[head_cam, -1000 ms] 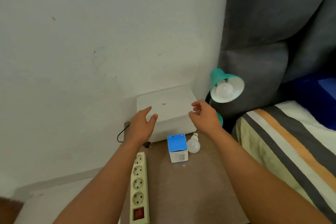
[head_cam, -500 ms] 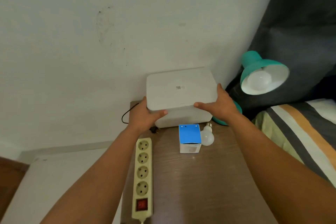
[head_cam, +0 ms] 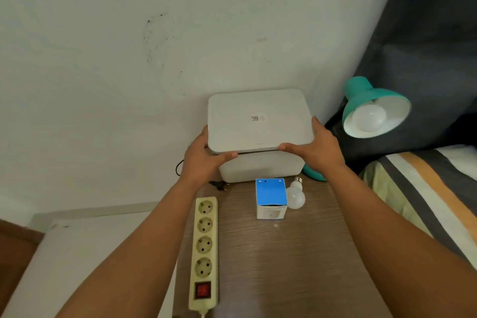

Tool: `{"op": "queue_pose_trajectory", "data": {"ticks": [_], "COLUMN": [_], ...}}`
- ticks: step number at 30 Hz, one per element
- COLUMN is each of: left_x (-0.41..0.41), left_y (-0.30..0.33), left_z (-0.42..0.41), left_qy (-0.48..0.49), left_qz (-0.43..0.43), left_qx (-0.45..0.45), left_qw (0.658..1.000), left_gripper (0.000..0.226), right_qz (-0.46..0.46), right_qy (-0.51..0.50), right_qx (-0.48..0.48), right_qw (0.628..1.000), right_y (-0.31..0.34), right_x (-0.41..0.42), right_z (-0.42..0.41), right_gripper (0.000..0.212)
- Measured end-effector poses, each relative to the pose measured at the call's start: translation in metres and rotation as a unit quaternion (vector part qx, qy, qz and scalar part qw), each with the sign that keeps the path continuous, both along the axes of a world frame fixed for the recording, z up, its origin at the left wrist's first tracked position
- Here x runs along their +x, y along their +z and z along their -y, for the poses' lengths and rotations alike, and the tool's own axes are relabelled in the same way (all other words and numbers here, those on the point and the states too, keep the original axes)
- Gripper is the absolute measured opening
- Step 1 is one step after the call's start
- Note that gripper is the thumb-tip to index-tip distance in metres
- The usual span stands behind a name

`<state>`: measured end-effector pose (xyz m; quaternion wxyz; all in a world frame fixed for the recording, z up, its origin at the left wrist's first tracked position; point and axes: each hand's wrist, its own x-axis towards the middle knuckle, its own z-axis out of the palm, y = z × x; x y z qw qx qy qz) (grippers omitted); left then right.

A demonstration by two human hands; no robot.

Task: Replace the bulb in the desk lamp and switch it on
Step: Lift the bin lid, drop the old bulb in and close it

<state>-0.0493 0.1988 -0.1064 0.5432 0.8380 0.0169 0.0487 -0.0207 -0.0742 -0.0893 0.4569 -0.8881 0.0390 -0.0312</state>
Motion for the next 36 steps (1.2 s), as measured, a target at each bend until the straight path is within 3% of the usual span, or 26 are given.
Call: {"op": "queue_pose_trajectory", "data": {"ticks": [5,7,11,15,20,28,36], "left_x": [-0.017,-0.032,-0.073,-0.117,-0.169,-0.245,-0.298], "left_y": [0.019,0.027,0.038,0.038,0.023,-0.039,-0.083], "left_z": [-0.006,-0.007,-0.008,-0.003,0.013,0.048,0.064], "left_qy": [0.002,0.008,0.015,0.017,0.023,0.024,0.003], "left_qz": [0.032,0.035,0.043,0.049,0.053,-0.034,-0.090], "left_qx": [0.024,0.028,0.045,0.056,0.083,0.106,0.162], "left_qw": [0.999,0.999,0.998,0.997,0.995,0.994,0.983], "left_gripper": [0.080,0.081,0.081,0.080,0.078,0.095,0.094], "right_qz": [0.012,0.017,0.038,0.060,0.067,0.032,-0.060], "right_qy": [-0.019,-0.020,-0.013,0.022,0.021,-0.001,0.009], "right_qx": [0.003,-0.002,0.004,0.035,0.029,-0.020,0.004], "right_qw": [1.000,1.000,0.999,0.997,0.997,0.999,0.998], "right_y": [0.018,0.024,0.029,0.024,0.009,-0.025,-0.075], "right_x": [-0.018,-0.030,-0.065,-0.107,-0.166,-0.259,-0.308], "right_z": [-0.006,-0.008,-0.010,0.000,0.019,0.054,0.077], "right_gripper": [0.120,0.123,0.118,0.089,0.083,0.107,0.100]}}
